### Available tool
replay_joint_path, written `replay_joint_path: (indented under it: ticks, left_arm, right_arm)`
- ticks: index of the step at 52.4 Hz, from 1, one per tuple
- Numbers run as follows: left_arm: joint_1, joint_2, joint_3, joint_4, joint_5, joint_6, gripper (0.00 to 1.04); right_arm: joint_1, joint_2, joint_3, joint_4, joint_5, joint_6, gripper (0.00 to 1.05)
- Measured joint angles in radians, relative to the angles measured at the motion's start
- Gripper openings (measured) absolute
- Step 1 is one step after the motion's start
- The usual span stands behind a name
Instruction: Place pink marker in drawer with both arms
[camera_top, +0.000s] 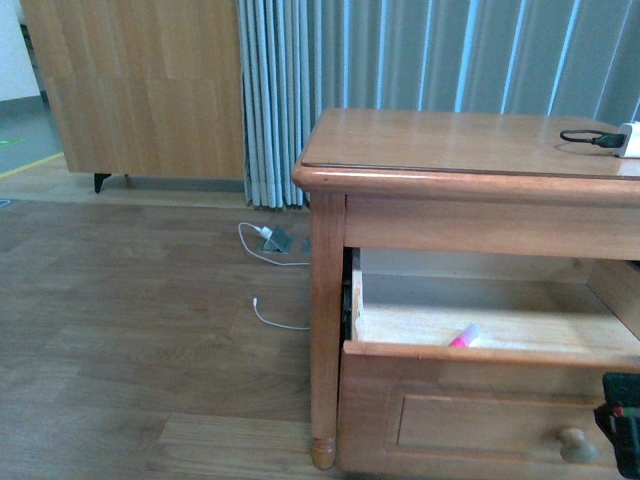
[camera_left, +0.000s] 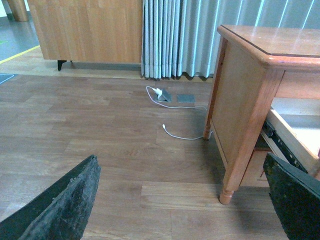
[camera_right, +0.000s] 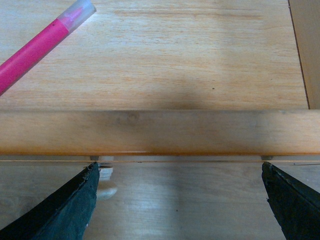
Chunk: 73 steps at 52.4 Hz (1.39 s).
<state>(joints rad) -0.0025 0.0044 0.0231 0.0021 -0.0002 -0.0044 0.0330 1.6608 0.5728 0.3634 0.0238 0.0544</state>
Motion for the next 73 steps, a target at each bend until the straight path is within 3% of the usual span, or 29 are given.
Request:
replay_joint_path:
  ticks: [31, 73]
  left_arm:
    - [0.000, 0.000, 0.000, 0.000, 0.000, 0.000, 0.99]
    - [0.000, 0.000, 0.000, 0.000, 0.000, 0.000, 0.99]
  right_arm:
    - [0.016, 0.364, 0.294, 0.323, 0.072, 0.003, 0.96]
    - [0.012, 0.523, 0.488, 0.370, 0.087, 0.012, 0.96]
